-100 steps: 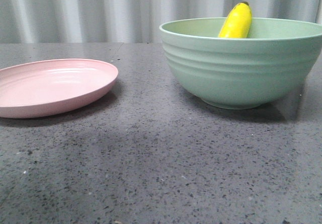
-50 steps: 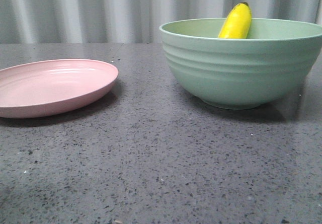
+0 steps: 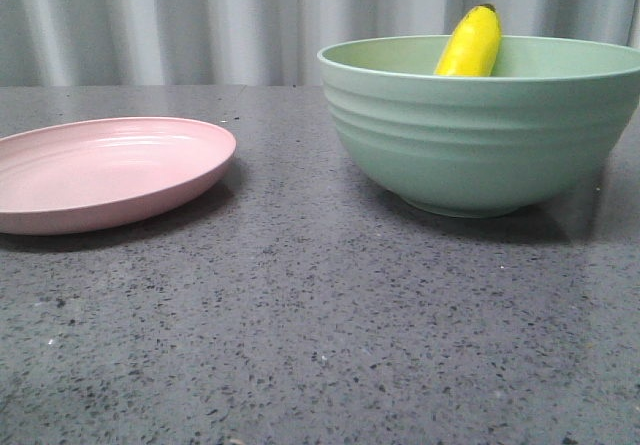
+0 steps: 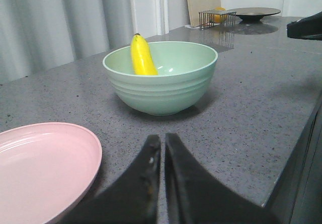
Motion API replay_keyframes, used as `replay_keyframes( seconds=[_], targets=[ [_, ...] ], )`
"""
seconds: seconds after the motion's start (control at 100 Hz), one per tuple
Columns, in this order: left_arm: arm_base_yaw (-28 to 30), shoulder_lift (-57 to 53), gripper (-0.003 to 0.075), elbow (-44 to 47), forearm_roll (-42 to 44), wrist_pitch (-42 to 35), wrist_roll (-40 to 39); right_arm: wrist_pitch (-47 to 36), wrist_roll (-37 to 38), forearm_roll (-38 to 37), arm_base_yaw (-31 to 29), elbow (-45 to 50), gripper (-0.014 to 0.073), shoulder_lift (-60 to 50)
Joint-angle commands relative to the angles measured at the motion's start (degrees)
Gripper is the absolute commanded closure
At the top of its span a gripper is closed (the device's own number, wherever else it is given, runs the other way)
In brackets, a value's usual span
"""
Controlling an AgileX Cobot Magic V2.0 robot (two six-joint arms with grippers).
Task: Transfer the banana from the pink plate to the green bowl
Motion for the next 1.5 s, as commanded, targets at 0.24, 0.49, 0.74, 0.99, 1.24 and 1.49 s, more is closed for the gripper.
replay_keyframes(
  seconds=[0.24,0.49,0.74,0.99,1.24,1.49],
  targets=[
    [0.0,0.5,0.0741,-1.2,0.4,-5.4,-0.5,-4.3,-0.6,-0.2,-0.4,-1.4,0.0657,0.0],
    [10.0,0.2,0.0741,9.0,2.0,-26.1,-0.5,-4.3,-0.6,-0.2,-0.4,-1.4,0.0657,0.0],
    [23.5,-2.3,0.0741,15.4,-3.9,-36.2,-0.5,-4.3,-0.6,-0.2,-0.4,-1.4,0.0657,0.1],
    [38.1,-10.6,0.0741,15.4,-4.2,-19.4,-0.1,-4.3,-0.6,-0.2,-0.4,-1.4,0.0657,0.1],
    [46.4,-13.2,0.0741,15.4,2.6,-1.6,0.0,-4.3,-0.6,-0.2,-0.4,-1.4,0.0657,0.1],
    [46.6,-13.2,0.0741,15.4,2.1,2.2,0.0,-4.3,-0.6,-0.2,-0.4,-1.3,0.0657,0.1]
  ],
)
